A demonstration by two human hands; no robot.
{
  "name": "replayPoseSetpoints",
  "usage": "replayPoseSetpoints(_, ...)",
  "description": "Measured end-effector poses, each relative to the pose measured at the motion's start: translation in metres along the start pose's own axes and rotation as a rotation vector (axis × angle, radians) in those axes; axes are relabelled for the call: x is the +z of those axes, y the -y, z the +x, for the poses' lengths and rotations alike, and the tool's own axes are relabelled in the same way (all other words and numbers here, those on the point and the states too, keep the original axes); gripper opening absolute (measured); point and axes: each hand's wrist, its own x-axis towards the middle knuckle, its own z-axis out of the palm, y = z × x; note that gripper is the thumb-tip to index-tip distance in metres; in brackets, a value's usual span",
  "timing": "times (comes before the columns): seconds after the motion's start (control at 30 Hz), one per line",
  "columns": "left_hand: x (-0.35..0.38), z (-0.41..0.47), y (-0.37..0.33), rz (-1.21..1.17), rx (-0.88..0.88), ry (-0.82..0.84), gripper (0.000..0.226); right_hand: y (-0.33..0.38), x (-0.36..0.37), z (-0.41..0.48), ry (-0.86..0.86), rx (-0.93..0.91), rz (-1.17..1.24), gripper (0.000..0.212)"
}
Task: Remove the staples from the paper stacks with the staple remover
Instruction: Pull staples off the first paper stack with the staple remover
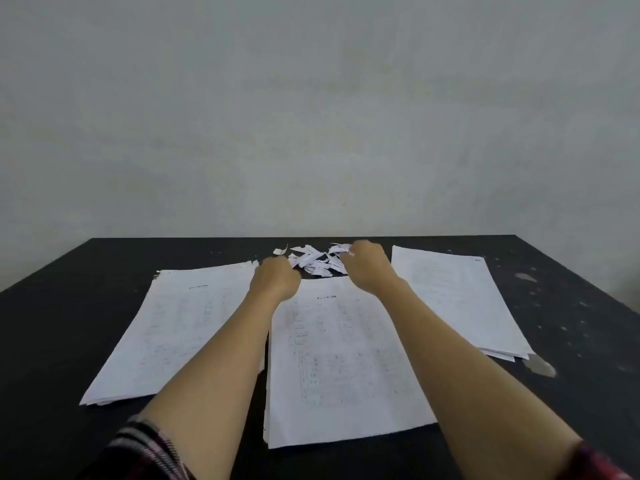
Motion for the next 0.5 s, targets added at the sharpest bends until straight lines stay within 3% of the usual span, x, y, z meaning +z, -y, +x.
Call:
replayPoseSetpoints(0.13,0.015,-0.008,0.021,0.167,-0.190,0.109,0.029,-0.017,0.001,-0.014,0.212,0.166,-0.273,0.009)
replayPoseSetpoints(0.27,0.024,-0.005,0.023,0.128,-0.244,0.082,0.029,-0.031,0.008,-0.018,0.340,0.312,-0.410,0.054)
replayPoseSetpoints(0.4,0.026,0.001,0.018,-0.081,-0.290,0.069,0.018,-0.041,0.016,-0.018,0.287,0.371,-0.416,0.057)
replayPoseSetpoints(0.5,0.033,0.000,0.015,-0.131,-0.166,0.003,0.009,-0.044,0.017,-0.018,0.253,0.399,-0.392,0.060)
